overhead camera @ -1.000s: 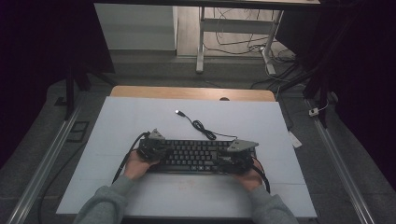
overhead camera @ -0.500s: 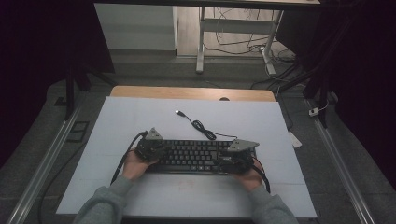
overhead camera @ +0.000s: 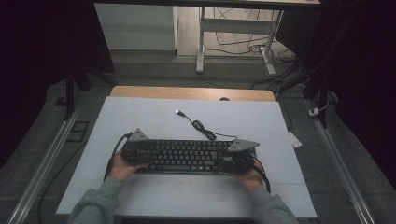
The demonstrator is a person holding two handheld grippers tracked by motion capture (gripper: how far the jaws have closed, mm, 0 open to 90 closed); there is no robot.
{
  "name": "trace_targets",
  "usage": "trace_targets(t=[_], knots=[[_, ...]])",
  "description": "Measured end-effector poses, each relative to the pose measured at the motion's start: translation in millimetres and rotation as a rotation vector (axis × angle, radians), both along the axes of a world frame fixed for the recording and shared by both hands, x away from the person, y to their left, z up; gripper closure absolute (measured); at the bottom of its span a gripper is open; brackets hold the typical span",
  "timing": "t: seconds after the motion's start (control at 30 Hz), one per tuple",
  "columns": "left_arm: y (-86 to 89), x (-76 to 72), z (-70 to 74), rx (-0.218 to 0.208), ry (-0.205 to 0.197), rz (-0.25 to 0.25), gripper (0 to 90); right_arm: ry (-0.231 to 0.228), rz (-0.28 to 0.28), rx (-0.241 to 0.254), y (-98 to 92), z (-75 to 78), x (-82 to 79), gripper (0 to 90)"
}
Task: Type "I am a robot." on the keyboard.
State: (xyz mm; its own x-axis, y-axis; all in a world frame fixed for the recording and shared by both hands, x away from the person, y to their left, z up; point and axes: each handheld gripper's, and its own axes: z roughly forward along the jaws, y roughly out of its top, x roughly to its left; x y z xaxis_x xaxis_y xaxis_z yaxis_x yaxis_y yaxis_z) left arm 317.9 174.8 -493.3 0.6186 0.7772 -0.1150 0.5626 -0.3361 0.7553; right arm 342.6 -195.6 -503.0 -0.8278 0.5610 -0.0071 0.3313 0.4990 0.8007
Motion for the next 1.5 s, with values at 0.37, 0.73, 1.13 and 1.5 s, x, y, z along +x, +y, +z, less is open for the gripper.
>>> trace_targets(t=[0.37, 0.73, 1.13, 1.5], knots=[[10.8, -8.3, -7.5, -0.008, 0.044, 0.025, 35.7, -0.004, -0.002, 0.004, -2.4, 1.3, 0.9, 47.8], [12.8, -9.7, -7.9, -0.008, 0.048, 0.018, 35.3, -0.015, 0.000, 0.015, -1.6, 5.4, -0.1, 47.8], [11.8, -9.6, -8.8, -0.004, 0.050, 0.016, 35.0, -0.016, 0.010, 0.025, 4.1, 11.2, 0.7, 47.8], [10.7, -8.4, -9.9, 0.001, 0.053, 0.011, 34.7, 0.065, 0.081, 0.041, 33.6, 16.5, 7.7, 86.0]])
